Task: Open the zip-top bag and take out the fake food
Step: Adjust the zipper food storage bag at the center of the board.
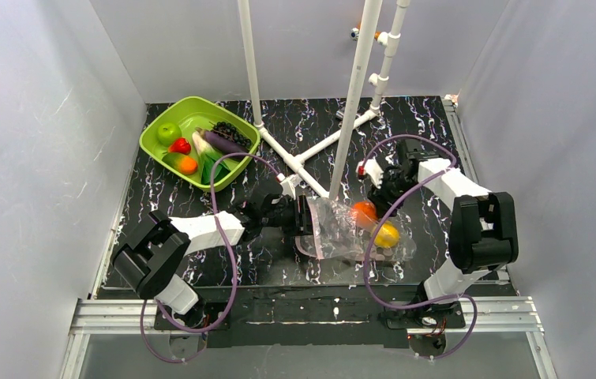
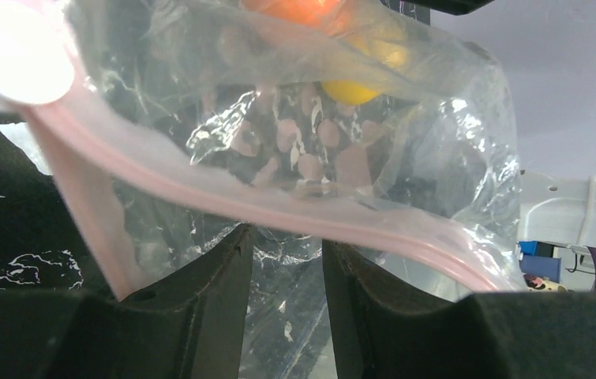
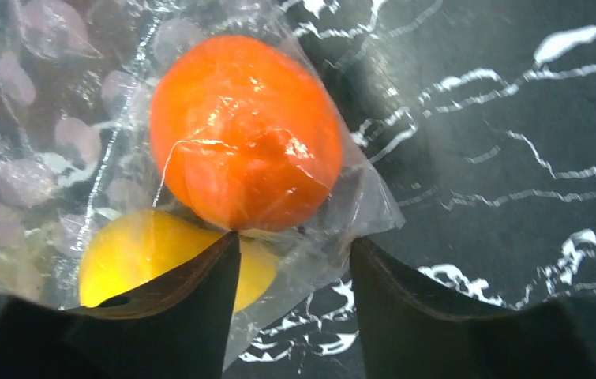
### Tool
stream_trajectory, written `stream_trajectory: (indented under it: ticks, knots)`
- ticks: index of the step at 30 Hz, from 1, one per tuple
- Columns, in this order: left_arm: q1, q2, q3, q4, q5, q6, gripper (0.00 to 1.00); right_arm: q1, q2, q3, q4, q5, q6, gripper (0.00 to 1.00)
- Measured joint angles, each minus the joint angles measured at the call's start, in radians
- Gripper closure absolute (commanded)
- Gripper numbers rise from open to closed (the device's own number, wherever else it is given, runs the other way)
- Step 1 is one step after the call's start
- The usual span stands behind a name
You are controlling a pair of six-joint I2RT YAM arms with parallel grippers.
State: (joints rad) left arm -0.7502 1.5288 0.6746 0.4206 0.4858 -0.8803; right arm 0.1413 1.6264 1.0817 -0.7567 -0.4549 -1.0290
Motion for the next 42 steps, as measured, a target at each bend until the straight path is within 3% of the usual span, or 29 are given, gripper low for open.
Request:
stream_trajectory:
  ticks: [11,18,23,26,28,31,32,40,42]
  knots:
    - [0.0,0.024,0.031,-0.039,-0.001,0.012,0.57,0.103,0.012,-0.019,-0.016,-0.011,-0.039,0.87]
    - [-0.001,0.055,0.031,-0.008,0.0,-0.026,0.52,0.152,0.008,0.031,-0.177,-0.082,-0.101,0.93]
    - [-0.002,0.063,0.003,0.118,0.0,-0.109,0.45,0.252,-0.044,0.034,-0.243,-0.121,-0.099,0.94]
    - [-0.002,0.063,-0.05,0.202,-0.003,-0.165,0.46,0.28,-0.097,0.032,-0.254,-0.133,-0.069,0.9]
    - [-0.003,0.063,-0.078,0.235,-0.011,-0.192,0.48,0.278,-0.135,0.027,-0.239,-0.113,-0.02,0.82]
    - [-0.004,0.048,-0.111,0.264,-0.028,-0.216,0.73,0.251,-0.172,0.015,-0.203,-0.072,0.04,0.68]
    - [-0.004,0.04,-0.119,0.273,-0.031,-0.225,0.76,0.234,-0.176,0.015,-0.19,-0.062,0.058,0.63]
    - [-0.005,0.017,-0.141,0.487,0.006,-0.216,0.79,0.183,-0.289,-0.048,-0.154,-0.071,0.029,0.2]
    - [-0.005,0.011,-0.146,0.552,0.024,-0.212,0.79,0.188,-0.346,-0.067,-0.156,-0.105,-0.007,0.16]
